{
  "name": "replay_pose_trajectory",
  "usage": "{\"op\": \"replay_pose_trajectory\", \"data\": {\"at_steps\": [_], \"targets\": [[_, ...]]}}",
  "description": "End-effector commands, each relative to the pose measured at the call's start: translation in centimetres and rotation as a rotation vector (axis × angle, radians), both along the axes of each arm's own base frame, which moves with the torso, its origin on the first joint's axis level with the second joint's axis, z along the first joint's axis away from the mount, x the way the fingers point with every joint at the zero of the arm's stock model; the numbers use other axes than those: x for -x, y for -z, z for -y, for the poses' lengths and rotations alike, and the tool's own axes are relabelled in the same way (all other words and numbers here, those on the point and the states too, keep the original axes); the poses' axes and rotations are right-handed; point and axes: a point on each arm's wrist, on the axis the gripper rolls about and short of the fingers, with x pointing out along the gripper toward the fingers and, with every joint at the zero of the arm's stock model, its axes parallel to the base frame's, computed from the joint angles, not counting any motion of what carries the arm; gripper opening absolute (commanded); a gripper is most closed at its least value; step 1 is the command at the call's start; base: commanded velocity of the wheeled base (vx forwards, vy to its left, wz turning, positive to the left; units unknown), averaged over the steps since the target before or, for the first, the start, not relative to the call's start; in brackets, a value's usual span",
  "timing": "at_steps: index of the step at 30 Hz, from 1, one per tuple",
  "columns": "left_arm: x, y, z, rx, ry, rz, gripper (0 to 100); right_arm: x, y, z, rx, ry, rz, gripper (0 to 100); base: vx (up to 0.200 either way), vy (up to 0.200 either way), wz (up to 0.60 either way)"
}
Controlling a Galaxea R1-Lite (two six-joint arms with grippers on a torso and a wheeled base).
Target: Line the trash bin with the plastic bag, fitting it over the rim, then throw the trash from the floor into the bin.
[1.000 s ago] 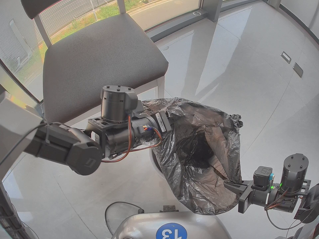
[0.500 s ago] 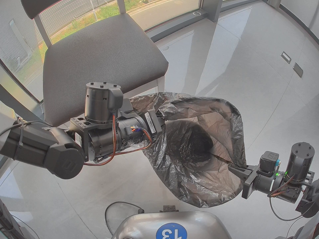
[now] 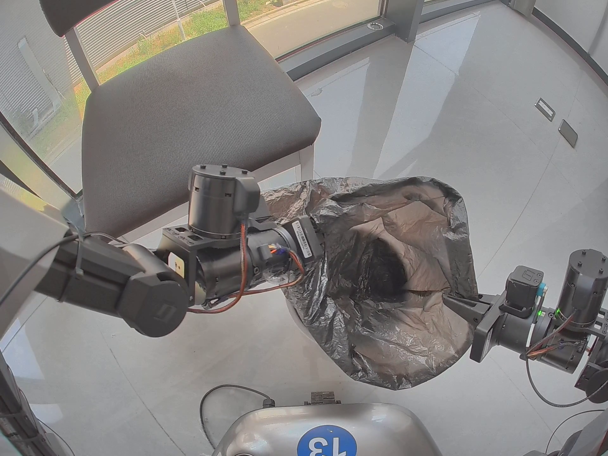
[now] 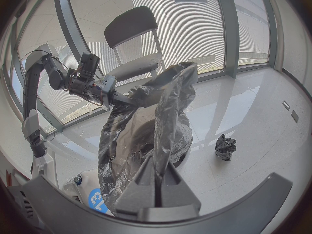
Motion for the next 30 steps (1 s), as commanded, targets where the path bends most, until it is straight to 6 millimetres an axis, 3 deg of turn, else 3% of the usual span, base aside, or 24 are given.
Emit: {"op": "replay_pose_trajectory", "data": {"at_steps": [1, 8, 12, 23, 30], "targets": [[-0.8, 1.6, 2.3, -0.013, 0.036, -0.023, 0, 0.6, -2.1, 0.4, -0.024, -0.002, 0.058, 0, 0.000, 0.000, 0.00], [-0.8, 2.6, 6.3, -0.006, 0.109, -0.022, 0, 1.4, -3.4, 0.9, -0.024, 0.002, 0.056, 0, 0.000, 0.000, 0.00], [-0.7, 2.8, 7.6, -0.008, 0.130, -0.029, 0, 1.9, -3.8, 1.2, -0.029, 0.001, 0.060, 0, 0.000, 0.000, 0.00], [-0.4, 3.5, 7.0, -0.044, 0.084, -0.078, 0, 1.9, -3.7, 1.3, -0.033, -0.018, 0.052, 0, 0.000, 0.000, 0.00], [0.0, 3.5, 6.6, -0.088, 0.062, -0.109, 0, 1.4, -5.3, 0.8, -0.058, -0.036, 0.085, 0, 0.000, 0.000, 0.00]]}}
